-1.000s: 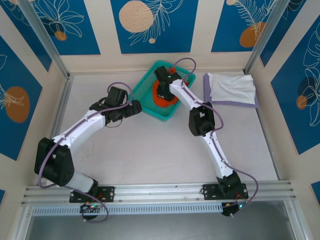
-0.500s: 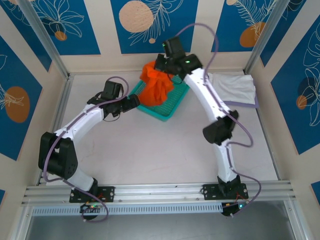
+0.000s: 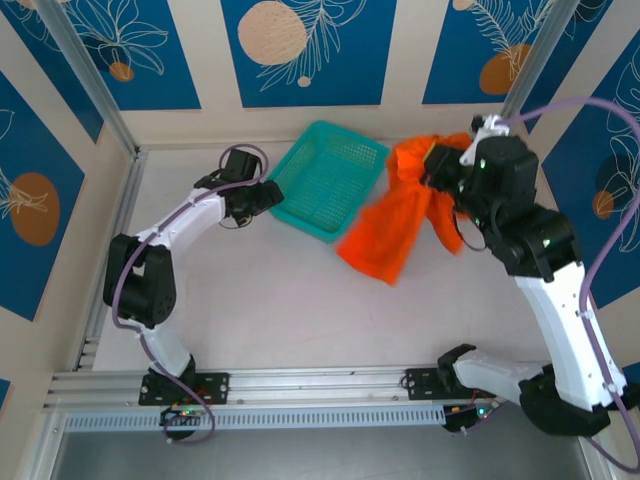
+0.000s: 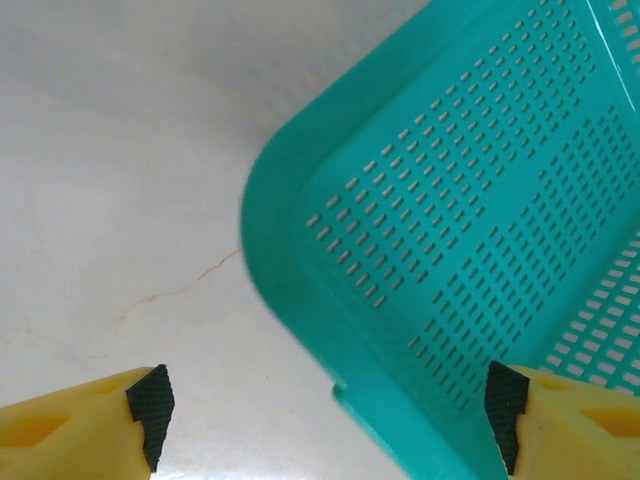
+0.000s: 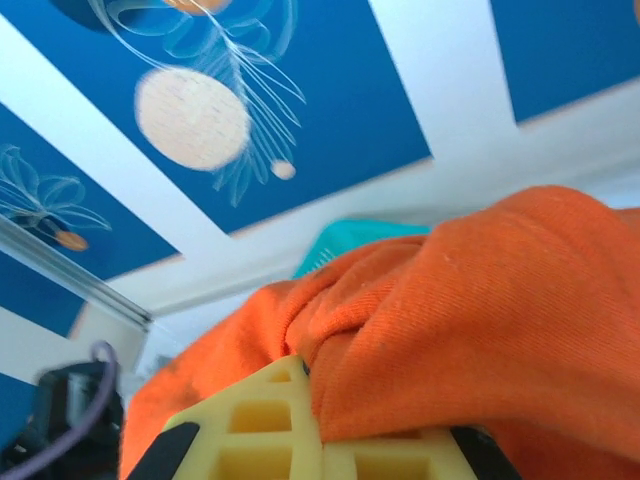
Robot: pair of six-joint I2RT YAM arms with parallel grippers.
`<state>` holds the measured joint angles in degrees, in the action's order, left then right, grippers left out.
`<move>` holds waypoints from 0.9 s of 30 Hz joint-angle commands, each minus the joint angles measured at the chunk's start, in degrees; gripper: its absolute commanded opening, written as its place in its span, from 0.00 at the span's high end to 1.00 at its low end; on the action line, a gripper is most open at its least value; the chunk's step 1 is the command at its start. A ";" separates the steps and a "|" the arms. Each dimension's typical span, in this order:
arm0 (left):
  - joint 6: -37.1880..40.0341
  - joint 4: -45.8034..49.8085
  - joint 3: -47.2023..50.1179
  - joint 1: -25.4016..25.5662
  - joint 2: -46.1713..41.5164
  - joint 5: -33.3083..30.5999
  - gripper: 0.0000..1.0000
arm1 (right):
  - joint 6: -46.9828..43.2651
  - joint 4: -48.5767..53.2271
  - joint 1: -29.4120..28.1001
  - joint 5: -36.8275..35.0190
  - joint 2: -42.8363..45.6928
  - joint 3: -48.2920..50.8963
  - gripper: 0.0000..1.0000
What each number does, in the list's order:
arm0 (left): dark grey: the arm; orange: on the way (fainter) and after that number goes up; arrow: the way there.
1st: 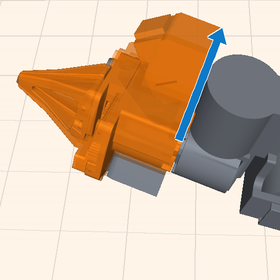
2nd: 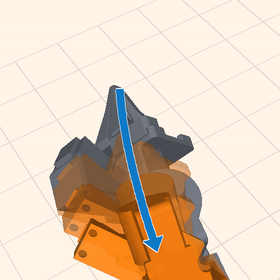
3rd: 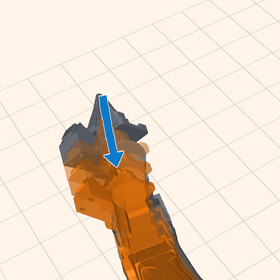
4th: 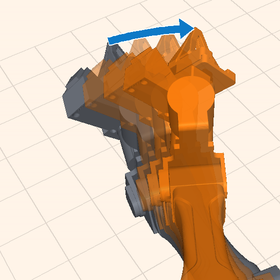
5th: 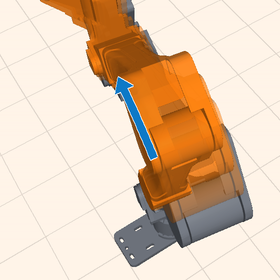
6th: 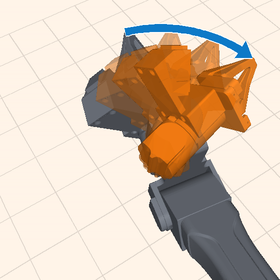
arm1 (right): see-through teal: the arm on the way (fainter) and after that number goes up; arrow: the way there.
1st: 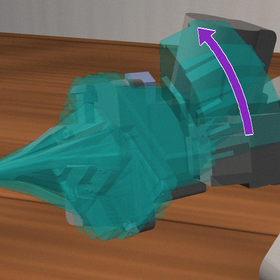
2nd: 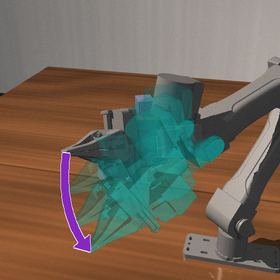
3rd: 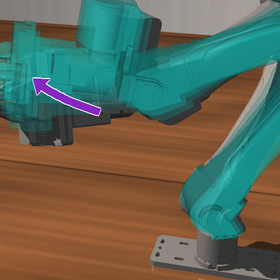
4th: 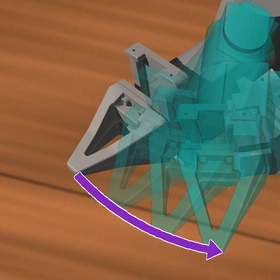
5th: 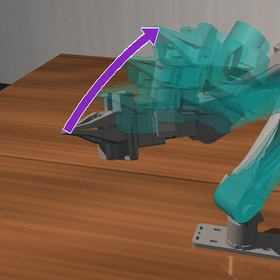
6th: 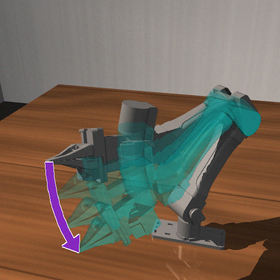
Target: Fold and stack the t-shirts
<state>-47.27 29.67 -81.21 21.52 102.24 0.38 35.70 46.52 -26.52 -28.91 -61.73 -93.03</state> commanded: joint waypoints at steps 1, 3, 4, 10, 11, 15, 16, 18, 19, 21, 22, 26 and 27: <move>-4.68 2.49 -3.30 1.20 3.21 -3.34 0.22 | 2.73 -3.24 0.97 1.27 3.70 11.81 1.00; -7.43 1.86 -4.11 1.25 5.05 -3.37 0.29 | 4.20 -2.30 2.26 4.56 5.10 16.32 1.00; -8.96 1.78 -4.83 1.33 6.09 -3.58 0.31 | 4.90 -1.44 2.66 6.15 5.36 18.02 1.00; -18.11 4.16 -9.73 1.88 12.49 -4.81 0.49 | 8.27 -0.56 2.96 11.19 7.82 26.28 1.00; -19.38 4.69 -10.58 1.90 13.59 -5.02 0.54 | 8.75 -0.80 2.97 11.77 8.00 27.36 1.00; -25.43 8.73 -13.06 1.87 15.44 -8.72 0.76 | 9.98 -0.21 2.81 13.60 7.55 28.01 1.00; -26.66 9.87 -13.84 1.78 15.66 -10.49 0.82 | 9.66 -0.21 2.63 13.61 7.34 27.99 1.00; -29.60 13.52 -15.81 1.11 16.09 -13.40 0.96 | 9.56 -0.54 2.57 13.85 6.94 28.35 1.00; -31.18 15.67 -16.73 0.33 16.17 -13.98 1.00 | 9.34 -0.62 2.58 14.23 6.65 28.20 1.00; -33.29 17.96 -16.99 -1.66 15.43 -15.18 1.00 | 9.21 -0.53 2.47 14.71 6.03 27.53 1.00; -34.62 18.71 -16.44 -2.76 14.40 -16.29 1.00 | 9.16 -0.72 2.42 14.96 5.66 27.30 1.00; -41.54 19.20 -10.37 -8.78 8.91 -19.04 1.00 | 9.10 -1.78 1.87 17.27 4.26 27.21 1.00; -43.27 19.13 -8.77 -10.44 7.49 -19.78 1.00 | 9.04 -1.88 1.59 17.91 3.77 27.07 1.00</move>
<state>-80.38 42.09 -93.43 16.60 114.76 -10.24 44.14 46.83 -24.14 -14.26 -57.32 -64.86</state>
